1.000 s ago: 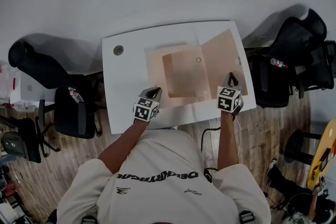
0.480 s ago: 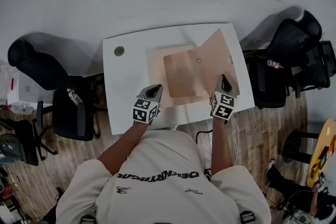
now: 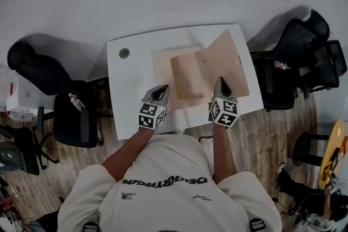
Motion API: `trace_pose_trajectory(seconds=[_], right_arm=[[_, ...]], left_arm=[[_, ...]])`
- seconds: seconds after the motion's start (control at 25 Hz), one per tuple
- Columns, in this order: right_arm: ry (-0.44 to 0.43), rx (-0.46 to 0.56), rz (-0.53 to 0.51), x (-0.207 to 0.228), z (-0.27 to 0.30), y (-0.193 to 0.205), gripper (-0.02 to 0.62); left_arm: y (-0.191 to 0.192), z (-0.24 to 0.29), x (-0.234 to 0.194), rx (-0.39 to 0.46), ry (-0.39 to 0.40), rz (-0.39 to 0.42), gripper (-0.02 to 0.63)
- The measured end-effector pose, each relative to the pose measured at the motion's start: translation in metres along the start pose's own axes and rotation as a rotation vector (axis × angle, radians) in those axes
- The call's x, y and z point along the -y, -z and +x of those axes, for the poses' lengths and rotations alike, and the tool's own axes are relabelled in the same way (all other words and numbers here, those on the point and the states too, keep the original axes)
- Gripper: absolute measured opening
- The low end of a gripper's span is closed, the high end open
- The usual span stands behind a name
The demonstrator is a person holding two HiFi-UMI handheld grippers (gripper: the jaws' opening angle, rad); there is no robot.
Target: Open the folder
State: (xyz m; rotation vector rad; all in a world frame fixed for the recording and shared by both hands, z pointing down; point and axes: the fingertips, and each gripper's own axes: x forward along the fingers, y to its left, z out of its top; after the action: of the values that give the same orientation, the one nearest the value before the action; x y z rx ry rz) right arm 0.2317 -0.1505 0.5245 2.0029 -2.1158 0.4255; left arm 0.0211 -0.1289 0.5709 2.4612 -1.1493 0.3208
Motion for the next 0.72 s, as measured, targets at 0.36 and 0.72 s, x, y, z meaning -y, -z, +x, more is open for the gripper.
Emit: trace_pose_trajectory(seconds=[0.36, 0.72], right_arm=[[-0.089, 0.034, 0.046, -0.042, -0.015, 0.001, -0.003], [-0.156, 0.057, 0.047, -0.076, -0.023, 0.001, -0.003]], left_arm=[[-0.022, -0.006, 0.007, 0.062, 0.009, 0.028, -0.002], [-0.033, -0.015, 0.011, 0.096, 0.013, 0.084, -0.002]])
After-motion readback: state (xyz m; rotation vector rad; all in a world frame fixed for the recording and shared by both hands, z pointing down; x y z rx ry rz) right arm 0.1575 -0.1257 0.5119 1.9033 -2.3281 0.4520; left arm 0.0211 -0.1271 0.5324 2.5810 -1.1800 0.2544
